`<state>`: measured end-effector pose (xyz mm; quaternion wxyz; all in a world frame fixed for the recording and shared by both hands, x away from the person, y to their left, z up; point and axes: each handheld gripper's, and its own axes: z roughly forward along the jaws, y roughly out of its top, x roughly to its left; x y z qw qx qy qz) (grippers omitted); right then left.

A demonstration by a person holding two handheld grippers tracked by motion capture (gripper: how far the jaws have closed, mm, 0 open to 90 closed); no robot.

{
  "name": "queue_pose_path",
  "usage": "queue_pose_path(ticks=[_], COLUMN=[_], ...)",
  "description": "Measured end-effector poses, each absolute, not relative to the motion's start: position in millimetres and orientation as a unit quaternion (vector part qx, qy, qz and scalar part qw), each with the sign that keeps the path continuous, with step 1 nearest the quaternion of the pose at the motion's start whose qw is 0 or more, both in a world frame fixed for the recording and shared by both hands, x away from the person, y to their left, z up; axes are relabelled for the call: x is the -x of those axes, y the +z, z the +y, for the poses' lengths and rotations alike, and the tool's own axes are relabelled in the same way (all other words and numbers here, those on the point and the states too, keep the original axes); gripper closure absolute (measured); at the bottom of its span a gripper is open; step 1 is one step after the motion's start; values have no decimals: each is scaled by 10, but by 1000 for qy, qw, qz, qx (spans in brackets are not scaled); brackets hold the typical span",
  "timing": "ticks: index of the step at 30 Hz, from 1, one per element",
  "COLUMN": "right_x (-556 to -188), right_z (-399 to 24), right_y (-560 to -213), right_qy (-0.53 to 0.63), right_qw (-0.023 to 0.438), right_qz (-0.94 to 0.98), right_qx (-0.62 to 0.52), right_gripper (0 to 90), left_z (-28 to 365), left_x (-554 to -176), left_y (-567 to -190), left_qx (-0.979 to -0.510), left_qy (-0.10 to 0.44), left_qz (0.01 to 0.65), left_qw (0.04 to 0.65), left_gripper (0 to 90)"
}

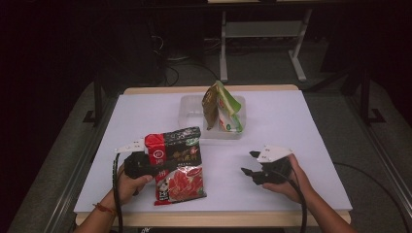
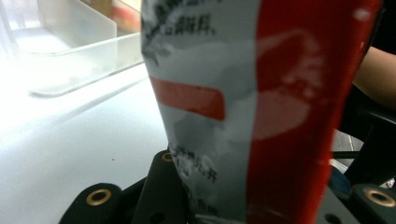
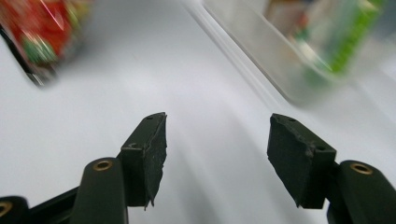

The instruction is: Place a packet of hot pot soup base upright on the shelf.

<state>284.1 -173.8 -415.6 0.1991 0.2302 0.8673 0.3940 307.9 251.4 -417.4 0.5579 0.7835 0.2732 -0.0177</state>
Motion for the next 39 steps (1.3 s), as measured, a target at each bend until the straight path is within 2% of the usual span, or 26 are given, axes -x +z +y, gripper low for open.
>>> queue_pose_path(ticks=[4,10,29,39], right_x=[-2795,-2823,-2807,-2784], right_z=[-1953,-2091,-2115,-2137], right_y=[-4253,-4303,-4385,-4391], right_qy=[388,404,408,406], right_qw=[217,211,210,226], right_qz=[860,846,838,831], right_qx=[-250,-277,-296,-308], right_gripper=[367,363,338,309], left_z=[2518,2517,2489,2542], left_x=[-3074,-3060,-2959,-2880], left_y=[-4183,-4172,-4117,-4044], left_qx=[-779,-782,-783,-764], left_qy=[-19,-15,12,37], left_qz=[282,281,278,284], left_qw=[560,557,557,578], left_gripper=[748,748,763,784])
